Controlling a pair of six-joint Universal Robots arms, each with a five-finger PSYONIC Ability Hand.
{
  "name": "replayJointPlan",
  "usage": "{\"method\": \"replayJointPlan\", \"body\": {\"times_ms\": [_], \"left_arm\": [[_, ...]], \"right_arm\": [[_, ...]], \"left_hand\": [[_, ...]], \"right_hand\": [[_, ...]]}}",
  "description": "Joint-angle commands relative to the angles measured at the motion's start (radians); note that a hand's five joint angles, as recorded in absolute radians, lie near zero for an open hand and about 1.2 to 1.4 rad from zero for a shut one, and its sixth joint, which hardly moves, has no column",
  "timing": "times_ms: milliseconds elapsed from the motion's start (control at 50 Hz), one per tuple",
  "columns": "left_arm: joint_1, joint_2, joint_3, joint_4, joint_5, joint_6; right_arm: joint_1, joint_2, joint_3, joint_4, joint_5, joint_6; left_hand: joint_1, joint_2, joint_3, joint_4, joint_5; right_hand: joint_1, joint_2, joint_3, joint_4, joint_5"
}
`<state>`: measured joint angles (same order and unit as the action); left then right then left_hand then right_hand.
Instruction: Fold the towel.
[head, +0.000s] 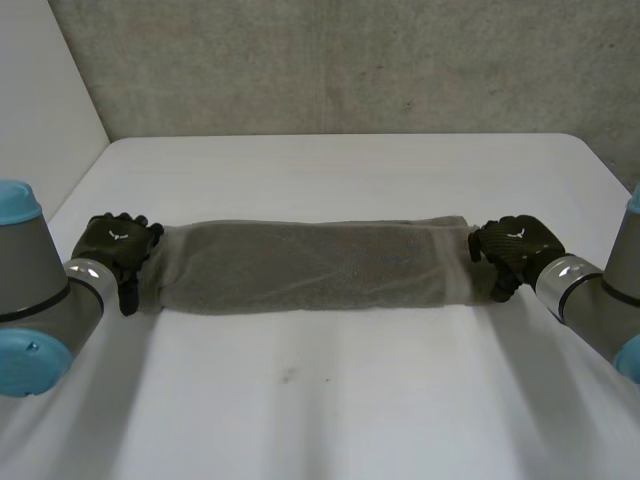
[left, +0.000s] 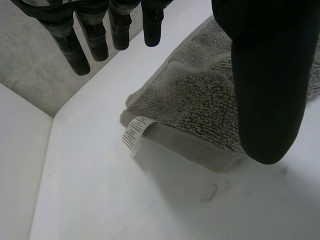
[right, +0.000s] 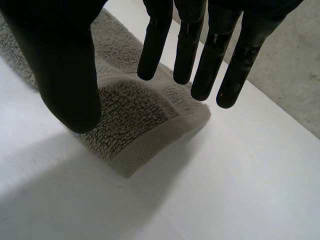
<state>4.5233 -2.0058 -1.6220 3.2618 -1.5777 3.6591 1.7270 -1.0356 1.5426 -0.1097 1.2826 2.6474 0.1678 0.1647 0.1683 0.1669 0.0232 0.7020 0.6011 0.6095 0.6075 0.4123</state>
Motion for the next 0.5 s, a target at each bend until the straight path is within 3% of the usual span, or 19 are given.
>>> {"method": "replayJointPlan", "body": {"times_ms": [20,160,200,220,240,360,500], "left_arm": [[-0.007,0.002,-0.015,0.010,-0.001,-0.004],[-0.012,0.001,-0.016,0.010,-0.001,-0.004],[-0.015,0.001,-0.016,0.010,-0.001,-0.005],[-0.015,0.001,-0.016,0.010,-0.001,-0.005],[-0.015,0.001,-0.019,0.012,-0.001,-0.005],[-0.016,0.001,-0.024,0.012,-0.001,-0.005],[-0.015,0.002,-0.032,0.022,-0.001,-0.005]], "right_arm": [[-0.009,0.066,-0.018,-0.031,-0.012,0.011],[-0.010,0.109,-0.036,-0.070,-0.011,0.003],[-0.010,0.123,-0.050,-0.076,0.000,0.003],[-0.010,0.123,-0.050,-0.076,0.000,0.003],[-0.018,0.123,-0.059,-0.082,0.006,0.006],[-0.085,0.068,-0.056,-0.096,0.087,0.009],[-0.171,0.020,-0.058,-0.073,0.100,-0.010]], "left_hand": [[0.007,0.010,0.006,0.008,-0.023],[0.007,0.010,0.006,0.008,-0.023],[0.007,0.010,0.006,0.008,-0.023],[0.007,0.010,0.006,0.008,-0.023],[0.007,0.010,0.006,0.008,-0.023],[0.007,0.010,0.006,0.008,-0.023],[0.007,0.010,0.006,0.008,-0.023]], "right_hand": [[0.002,0.103,0.095,0.097,0.118],[0.120,0.221,0.212,0.214,0.235],[0.537,0.638,0.630,0.632,0.652],[0.540,0.641,0.632,0.634,0.655],[0.693,0.794,0.785,0.787,0.808],[0.694,0.795,0.787,0.789,0.809],[0.694,0.795,0.787,0.789,0.809]]}}
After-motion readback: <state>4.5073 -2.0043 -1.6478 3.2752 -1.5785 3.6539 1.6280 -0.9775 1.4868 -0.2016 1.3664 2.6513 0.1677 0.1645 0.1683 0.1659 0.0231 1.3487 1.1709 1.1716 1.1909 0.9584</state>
